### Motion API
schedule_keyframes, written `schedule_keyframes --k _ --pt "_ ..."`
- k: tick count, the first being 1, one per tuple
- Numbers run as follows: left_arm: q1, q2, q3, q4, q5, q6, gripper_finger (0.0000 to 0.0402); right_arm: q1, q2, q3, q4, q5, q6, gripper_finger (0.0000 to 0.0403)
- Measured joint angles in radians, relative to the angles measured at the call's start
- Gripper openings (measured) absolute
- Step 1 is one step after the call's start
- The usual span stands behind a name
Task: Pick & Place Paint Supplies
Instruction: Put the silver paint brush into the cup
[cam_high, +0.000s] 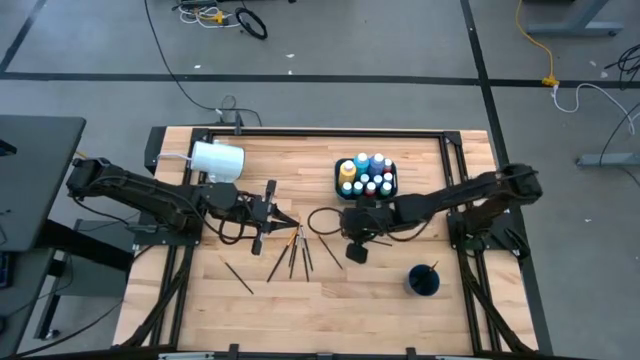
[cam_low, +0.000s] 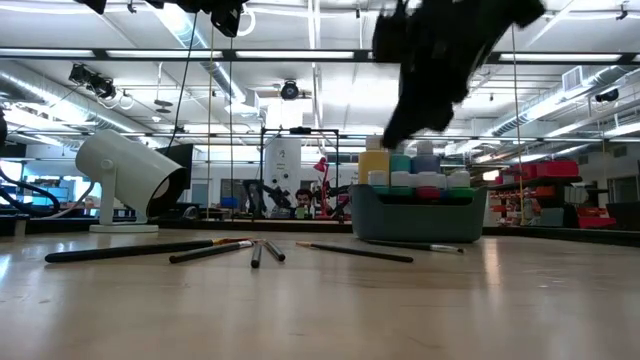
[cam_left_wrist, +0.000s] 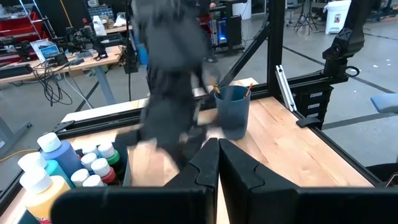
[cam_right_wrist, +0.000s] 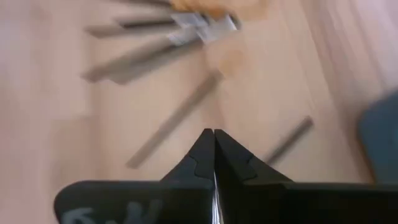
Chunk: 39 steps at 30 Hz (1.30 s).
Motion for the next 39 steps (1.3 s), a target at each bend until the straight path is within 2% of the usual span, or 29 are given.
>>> schedule_keyframes --k 3,9,15,19,23,28,30,35,39 --pt "0.0 0.0 0.0 -0.001 0.0 0.0 0.0016 0.055 -0.077 0.0 -0.001 0.044 -0.017 0.0001" --pt "0.0 0.0 0.0 0.0 0.0 -0.011 0.0016 0.219 -0.253 0.001 0.045 0.285 -0.055 0.0" --pt "0.0 0.0 0.0 0.0 0.001 -0.036 0.0016 0.396 -0.379 -0.001 0.102 0.401 -0.137 0.0" --pt "0.0 0.0 0.0 -0.005 0.0 -0.061 0.0016 0.486 -0.439 -0.07 0.202 0.457 -0.158 0.0" --pt "0.0 0.0 0.0 -0.005 0.0 -0.082 0.0016 0.55 -0.496 -0.218 0.392 0.531 -0.161 0.0" --pt "0.0 0.0 0.0 -0.005 0.0 -0.087 0.0016 0.591 -0.587 -0.409 0.653 0.549 -0.163 0.0" --pt "0.0 0.0 0.0 -0.004 0.0 -0.087 0.0016 0.6 -0.629 -0.463 0.708 0.549 -0.164 0.0" --pt "0.0 0.0 0.0 0.0 0.0 -0.087 0.0016 0.634 -0.759 -0.539 0.691 0.54 -0.15 0.0" --pt "0.0 0.0 0.0 0.0 0.0 -0.087 0.0016 0.657 -0.827 -0.599 0.695 0.426 -0.107 0.0"
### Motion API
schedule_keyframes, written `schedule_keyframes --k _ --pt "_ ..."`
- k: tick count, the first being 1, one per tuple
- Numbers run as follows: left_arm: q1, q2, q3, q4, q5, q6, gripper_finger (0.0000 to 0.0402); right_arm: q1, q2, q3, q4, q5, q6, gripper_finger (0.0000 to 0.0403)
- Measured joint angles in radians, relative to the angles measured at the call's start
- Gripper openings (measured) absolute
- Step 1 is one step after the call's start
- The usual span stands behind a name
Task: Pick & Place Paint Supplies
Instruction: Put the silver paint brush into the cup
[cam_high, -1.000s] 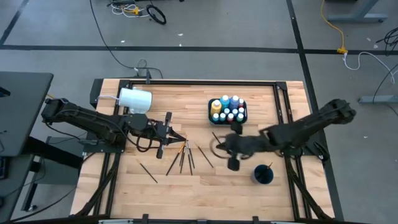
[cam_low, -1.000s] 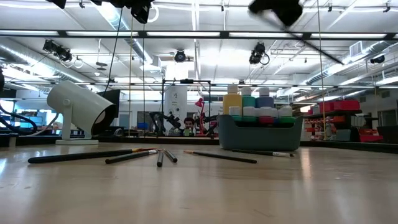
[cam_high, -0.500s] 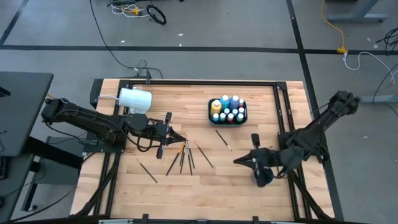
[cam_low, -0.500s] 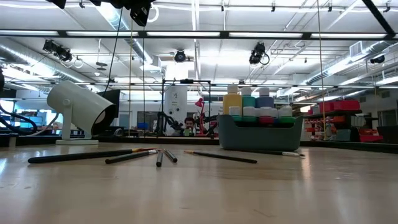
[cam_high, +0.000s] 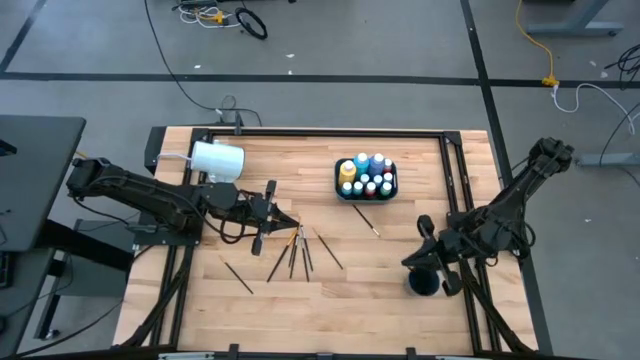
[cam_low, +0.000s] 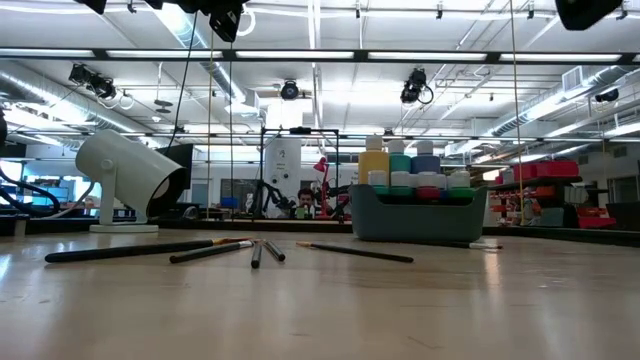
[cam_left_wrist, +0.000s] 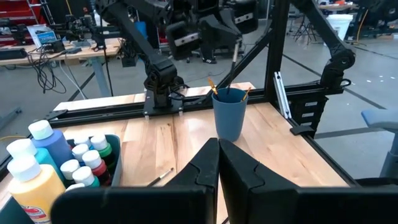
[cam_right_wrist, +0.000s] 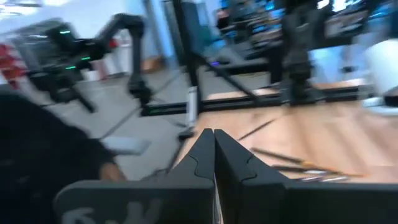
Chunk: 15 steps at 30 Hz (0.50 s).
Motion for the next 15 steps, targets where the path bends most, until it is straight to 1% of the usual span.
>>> schedule_keyframes --k 5,9,11,15 --pt "0.0 0.0 0.0 0.001 0.0 0.0 0.0016 0.017 -0.019 -0.059 0.023 -0.02 0.03 0.0" --pt "0.0 0.0 0.0 0.001 0.0 0.0 0.0016 0.017 -0.018 -0.097 0.018 -0.058 0.035 0.0001" --pt "0.0 0.0 0.0 0.001 0.0 0.0 0.0016 0.017 -0.018 -0.107 0.019 -0.062 0.035 0.0007" --pt "0.0 0.0 0.0 0.001 0.0 0.0 0.0016 0.017 -0.018 -0.111 0.018 -0.062 0.035 0.0031"
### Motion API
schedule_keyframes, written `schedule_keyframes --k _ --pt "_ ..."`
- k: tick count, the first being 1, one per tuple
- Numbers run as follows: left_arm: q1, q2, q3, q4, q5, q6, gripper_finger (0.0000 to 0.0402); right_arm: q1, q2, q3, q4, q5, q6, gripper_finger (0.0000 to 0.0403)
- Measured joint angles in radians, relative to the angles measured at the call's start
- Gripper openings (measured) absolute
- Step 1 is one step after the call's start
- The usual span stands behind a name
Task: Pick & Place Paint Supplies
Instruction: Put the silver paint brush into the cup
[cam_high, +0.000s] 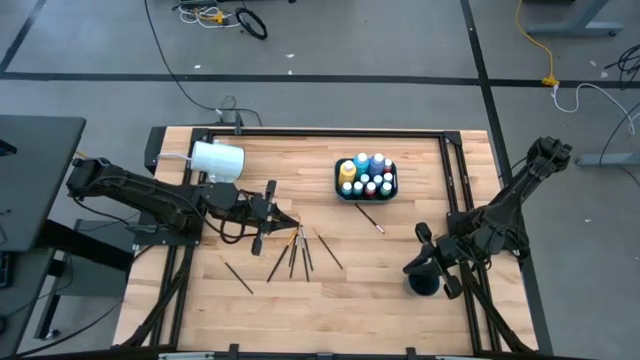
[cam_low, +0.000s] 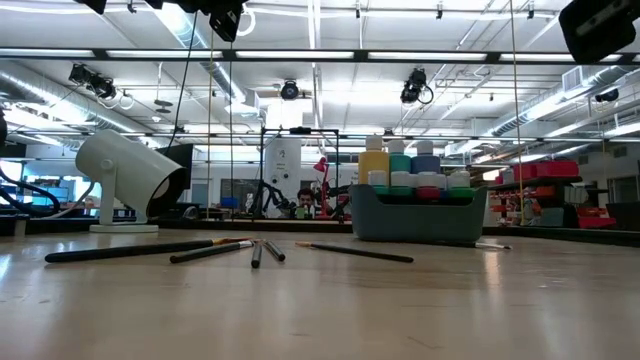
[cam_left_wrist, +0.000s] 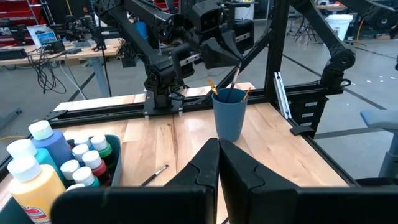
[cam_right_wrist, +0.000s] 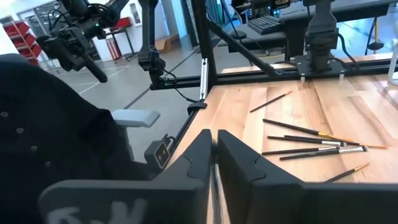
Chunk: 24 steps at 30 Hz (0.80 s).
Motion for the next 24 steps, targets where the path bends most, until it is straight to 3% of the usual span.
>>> schedule_keyframes --k 10,19,24 --pt "0.0 0.0 0.0 0.0 0.0 0.0 0.0016 0.0 0.0 0.0 0.024 0.022 -0.06 0.0075" --pt "0.0 0.0 0.0 0.0 0.0 0.0 0.0016 -0.022 0.0 0.0 0.189 0.33 -0.313 0.0075" --pt "0.0 0.0 0.0 0.001 0.0 0.0 0.0016 -0.085 0.031 0.0 0.155 0.37 -0.23 0.0076"
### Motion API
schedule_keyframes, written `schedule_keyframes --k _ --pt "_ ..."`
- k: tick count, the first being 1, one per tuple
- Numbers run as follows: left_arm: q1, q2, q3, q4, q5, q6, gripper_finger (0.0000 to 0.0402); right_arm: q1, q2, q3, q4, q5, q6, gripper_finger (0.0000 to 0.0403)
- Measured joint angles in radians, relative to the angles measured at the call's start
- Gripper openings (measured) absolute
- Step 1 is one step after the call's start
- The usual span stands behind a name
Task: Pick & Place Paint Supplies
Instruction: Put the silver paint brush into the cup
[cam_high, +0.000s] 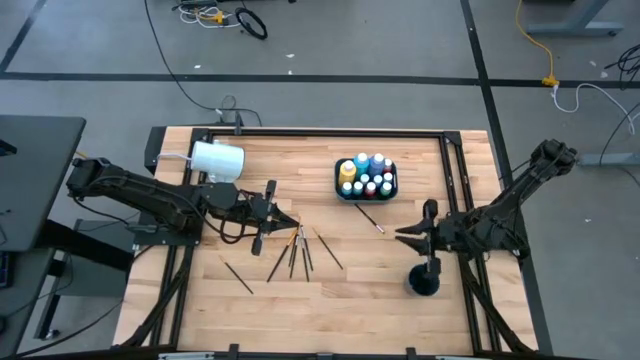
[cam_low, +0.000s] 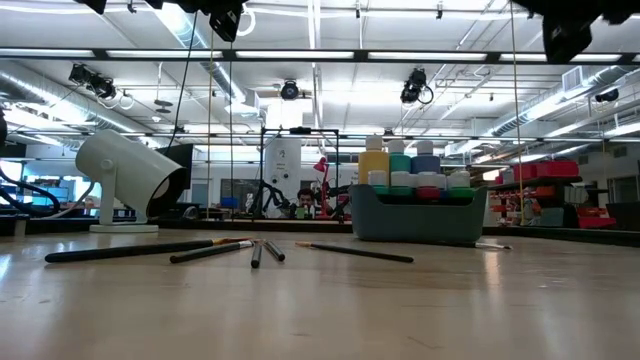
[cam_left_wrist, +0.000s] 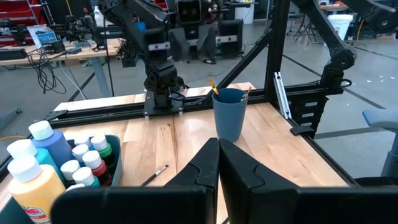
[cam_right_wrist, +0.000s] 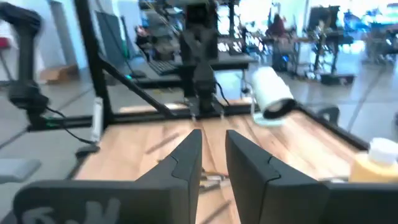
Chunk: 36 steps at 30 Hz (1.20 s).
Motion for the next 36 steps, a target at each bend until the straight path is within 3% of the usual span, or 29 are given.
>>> schedule_keyframes --k 14,21,36 --pt "0.0 0.0 0.0 0.0 0.0 0.0 0.0016 -0.261 0.152 0.001 -0.059 0.039 0.062 0.0156" --pt "0.0 0.0 0.0 0.0 0.0 0.0 0.0016 -0.386 0.154 0.001 -0.247 -0.202 0.26 0.0158" --pt "0.0 0.0 0.0 0.0 0.0 0.0 0.0016 -0.526 0.164 0.001 -0.622 -0.473 0.419 0.0148"
